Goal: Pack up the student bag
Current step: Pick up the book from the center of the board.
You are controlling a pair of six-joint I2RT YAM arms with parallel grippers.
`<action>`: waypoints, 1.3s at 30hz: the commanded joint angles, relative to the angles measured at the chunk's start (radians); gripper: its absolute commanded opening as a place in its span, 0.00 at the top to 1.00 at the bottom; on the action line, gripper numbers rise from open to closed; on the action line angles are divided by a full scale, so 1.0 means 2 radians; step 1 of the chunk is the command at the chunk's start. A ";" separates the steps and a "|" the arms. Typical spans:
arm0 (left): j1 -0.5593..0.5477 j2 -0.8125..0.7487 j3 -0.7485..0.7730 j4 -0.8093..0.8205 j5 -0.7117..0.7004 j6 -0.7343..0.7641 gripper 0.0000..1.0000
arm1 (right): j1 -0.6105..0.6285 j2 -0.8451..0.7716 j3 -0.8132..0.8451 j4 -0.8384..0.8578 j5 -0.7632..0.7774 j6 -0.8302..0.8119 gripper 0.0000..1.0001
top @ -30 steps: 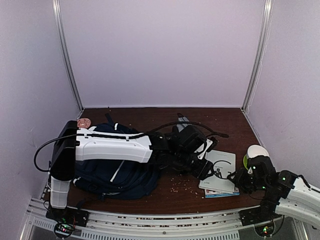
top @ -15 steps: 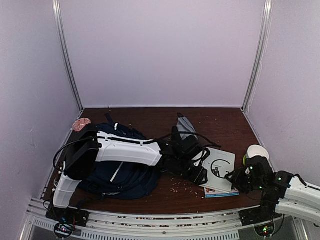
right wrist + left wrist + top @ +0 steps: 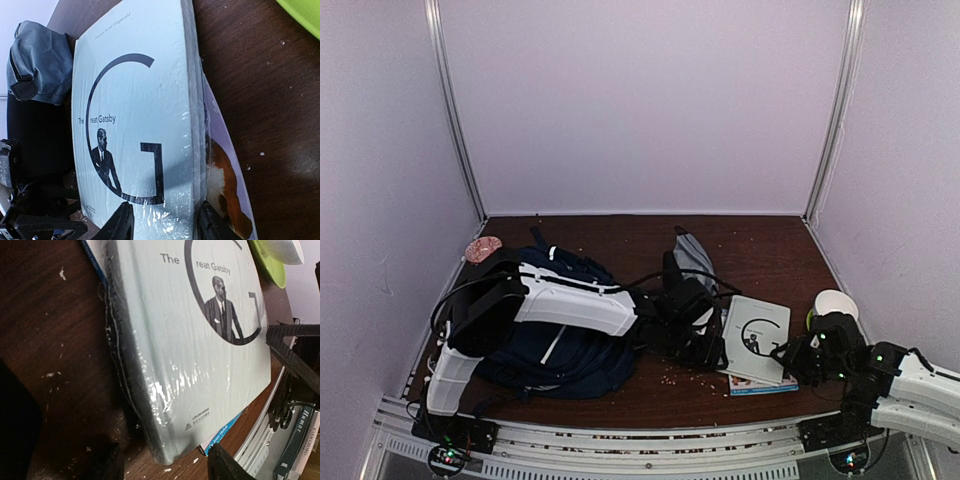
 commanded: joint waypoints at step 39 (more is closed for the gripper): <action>0.018 -0.059 -0.070 0.021 -0.025 0.010 0.13 | 0.019 0.043 0.000 0.041 -0.036 0.002 0.65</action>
